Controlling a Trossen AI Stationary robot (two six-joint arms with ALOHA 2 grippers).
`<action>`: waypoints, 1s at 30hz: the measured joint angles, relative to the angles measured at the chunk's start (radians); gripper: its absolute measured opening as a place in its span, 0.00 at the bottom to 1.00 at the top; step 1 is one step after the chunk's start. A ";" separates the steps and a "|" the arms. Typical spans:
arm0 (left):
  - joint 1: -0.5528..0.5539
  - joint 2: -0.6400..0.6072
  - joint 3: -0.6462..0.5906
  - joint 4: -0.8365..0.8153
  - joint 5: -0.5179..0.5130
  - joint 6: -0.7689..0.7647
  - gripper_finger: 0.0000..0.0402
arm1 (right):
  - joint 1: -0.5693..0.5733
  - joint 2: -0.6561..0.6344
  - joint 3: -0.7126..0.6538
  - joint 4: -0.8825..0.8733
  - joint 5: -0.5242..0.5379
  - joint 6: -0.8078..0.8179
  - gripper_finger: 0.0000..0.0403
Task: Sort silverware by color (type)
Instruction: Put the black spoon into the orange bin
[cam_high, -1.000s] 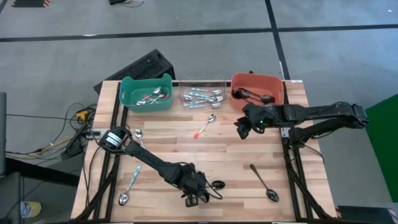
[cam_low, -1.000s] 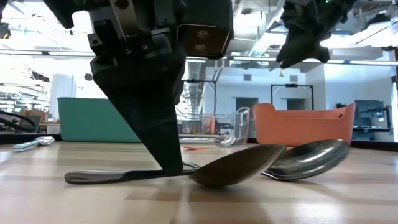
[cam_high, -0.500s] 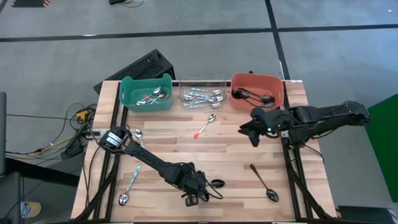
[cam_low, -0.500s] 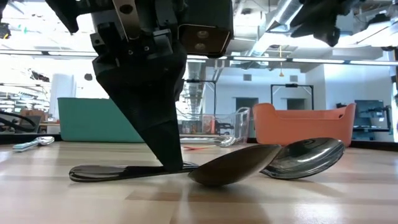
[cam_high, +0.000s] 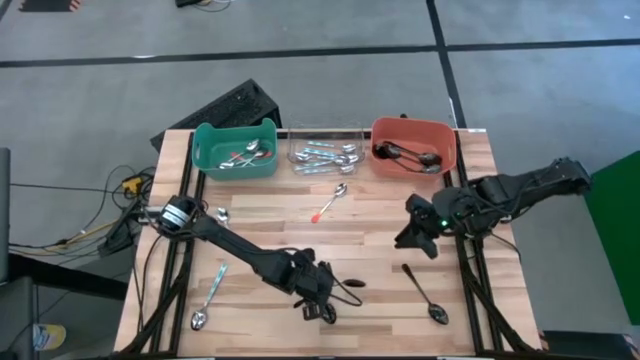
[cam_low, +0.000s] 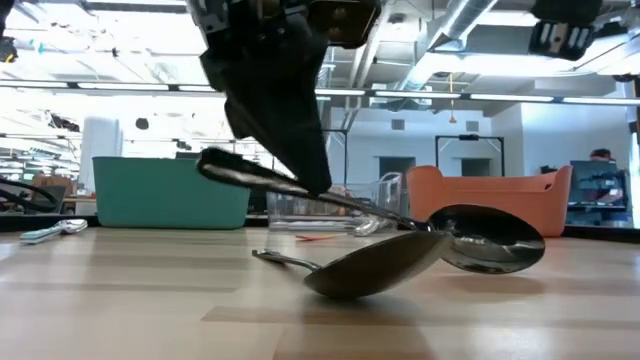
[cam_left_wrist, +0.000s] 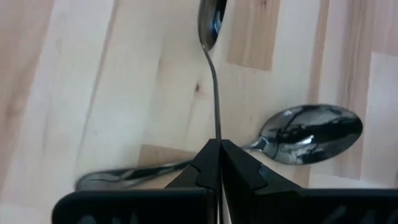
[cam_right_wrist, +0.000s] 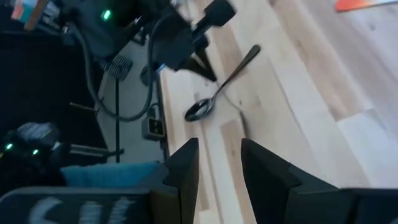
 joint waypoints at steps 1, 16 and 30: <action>0.004 -0.001 0.001 0.001 0.001 0.009 0.00 | 0.009 -0.001 0.000 0.000 0.000 0.005 0.35; 0.007 0.000 -0.001 -0.013 0.034 0.077 0.00 | 0.036 0.049 0.000 -0.017 0.027 -0.030 0.35; 0.007 0.000 -0.001 -0.011 0.035 0.077 0.00 | 0.143 0.307 0.000 0.088 0.028 -0.255 0.35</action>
